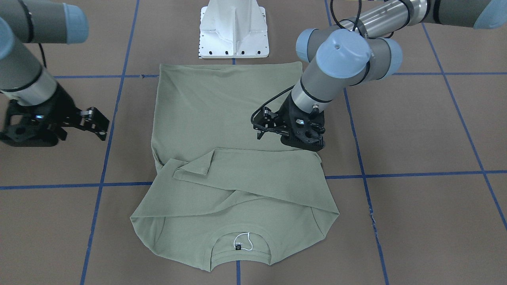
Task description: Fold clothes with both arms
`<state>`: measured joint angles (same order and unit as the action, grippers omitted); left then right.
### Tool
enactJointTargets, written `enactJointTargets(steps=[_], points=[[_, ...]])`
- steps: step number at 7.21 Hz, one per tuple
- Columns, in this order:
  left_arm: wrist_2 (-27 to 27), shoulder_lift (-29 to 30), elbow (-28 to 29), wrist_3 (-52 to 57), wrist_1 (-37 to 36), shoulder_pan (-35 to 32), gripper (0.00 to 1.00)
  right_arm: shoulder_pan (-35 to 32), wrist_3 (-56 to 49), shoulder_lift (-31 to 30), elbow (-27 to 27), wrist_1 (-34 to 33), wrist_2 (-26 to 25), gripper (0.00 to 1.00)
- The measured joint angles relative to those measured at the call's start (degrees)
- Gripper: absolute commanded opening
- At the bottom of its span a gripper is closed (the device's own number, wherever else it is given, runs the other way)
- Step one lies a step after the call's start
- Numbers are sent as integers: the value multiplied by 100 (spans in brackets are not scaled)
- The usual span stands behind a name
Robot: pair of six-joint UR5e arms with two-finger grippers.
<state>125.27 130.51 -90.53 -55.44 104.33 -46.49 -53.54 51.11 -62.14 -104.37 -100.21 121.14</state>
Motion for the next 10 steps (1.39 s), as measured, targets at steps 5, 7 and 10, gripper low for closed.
enactJointTargets(steps=[5, 7, 10], points=[[777, -803, -211, 1925, 10, -863, 100, 1522, 1812, 2466, 2841, 41, -1579, 76], [818, -841, -211, 2025, 16, -929, 100, 1682, 2362, 2784, 3368, 57, -1694, 64], [823, -855, -211, 2046, 19, -941, 100, 1854, 2866, 2836, 3873, 595, -1902, 53]])
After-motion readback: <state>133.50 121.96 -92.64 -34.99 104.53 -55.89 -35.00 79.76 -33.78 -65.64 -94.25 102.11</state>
